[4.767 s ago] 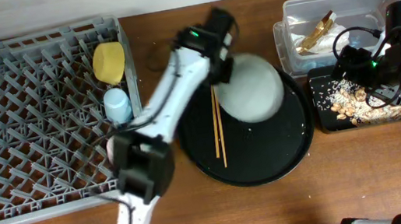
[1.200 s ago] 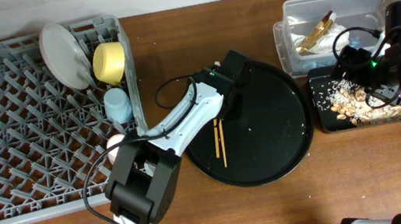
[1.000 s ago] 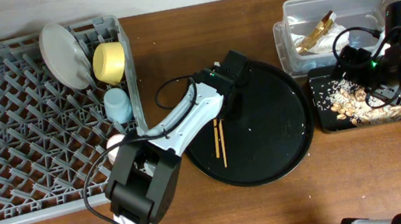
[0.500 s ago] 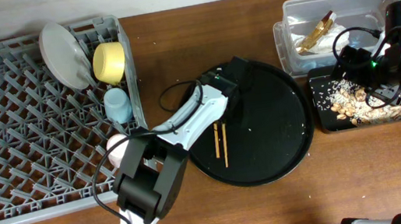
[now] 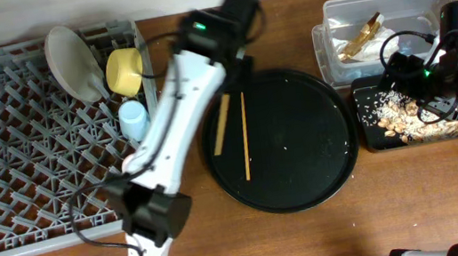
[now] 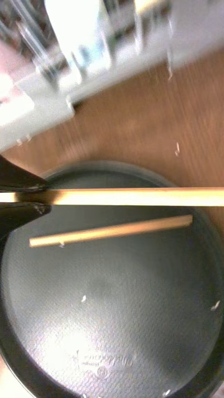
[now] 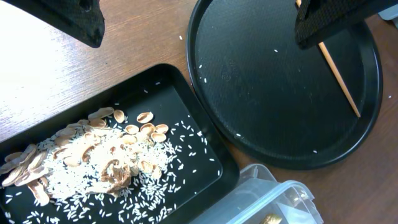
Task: Sort waste into correct bins and load items into the dishwasher rack
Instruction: 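Carry the chopstick with the left gripper and drop it into the rack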
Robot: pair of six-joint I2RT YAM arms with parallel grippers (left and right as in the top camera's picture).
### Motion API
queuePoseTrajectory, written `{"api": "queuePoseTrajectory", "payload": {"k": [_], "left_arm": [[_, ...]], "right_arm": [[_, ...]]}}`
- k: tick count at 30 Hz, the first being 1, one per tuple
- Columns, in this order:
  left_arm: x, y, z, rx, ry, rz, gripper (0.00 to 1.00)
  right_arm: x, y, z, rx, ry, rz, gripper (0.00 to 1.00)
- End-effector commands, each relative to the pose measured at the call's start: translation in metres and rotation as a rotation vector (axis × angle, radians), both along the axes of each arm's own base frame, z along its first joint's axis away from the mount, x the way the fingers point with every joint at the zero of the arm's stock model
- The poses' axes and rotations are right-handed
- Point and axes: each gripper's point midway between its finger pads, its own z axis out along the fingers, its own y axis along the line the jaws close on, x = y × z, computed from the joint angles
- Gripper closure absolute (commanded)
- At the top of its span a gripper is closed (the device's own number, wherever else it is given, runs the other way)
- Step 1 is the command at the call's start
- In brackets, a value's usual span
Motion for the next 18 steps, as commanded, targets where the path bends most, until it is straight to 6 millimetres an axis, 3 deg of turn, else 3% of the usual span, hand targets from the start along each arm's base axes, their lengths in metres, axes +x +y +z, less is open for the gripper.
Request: {"api": "queuePoseTrajectory", "payload": {"k": [1, 4, 8, 10, 13, 18], "left_arm": [[0.015, 0.05, 0.034, -0.02, -0.06, 0.042, 1.0], [0.014, 0.105, 0.062, -0.031, -0.104, 0.156, 1.0], [-0.026, 0.221, 0.05, 0.175, -0.021, 0.39, 1.0], [-0.028, 0.274, 0.033, 0.203, 0.006, 0.492, 1.0], [-0.017, 0.303, 0.0, 0.217, 0.019, 0.508, 1.0], [-0.005, 0.305, -0.059, 0.235, 0.031, 0.445, 1.0]], "right_arm": [[-0.001, -0.004, -0.002, -0.009, 0.006, -0.012, 0.02], [-0.001, -0.004, -0.002, -0.009, 0.006, -0.012, 0.01], [-0.001, -0.004, -0.002, -0.009, 0.006, -0.012, 0.02], [-0.001, -0.004, -0.002, -0.009, 0.006, -0.012, 0.02], [-0.001, -0.004, -0.002, -0.009, 0.006, -0.012, 0.01], [-0.001, -0.004, -0.002, -0.009, 0.006, -0.012, 0.02]]}}
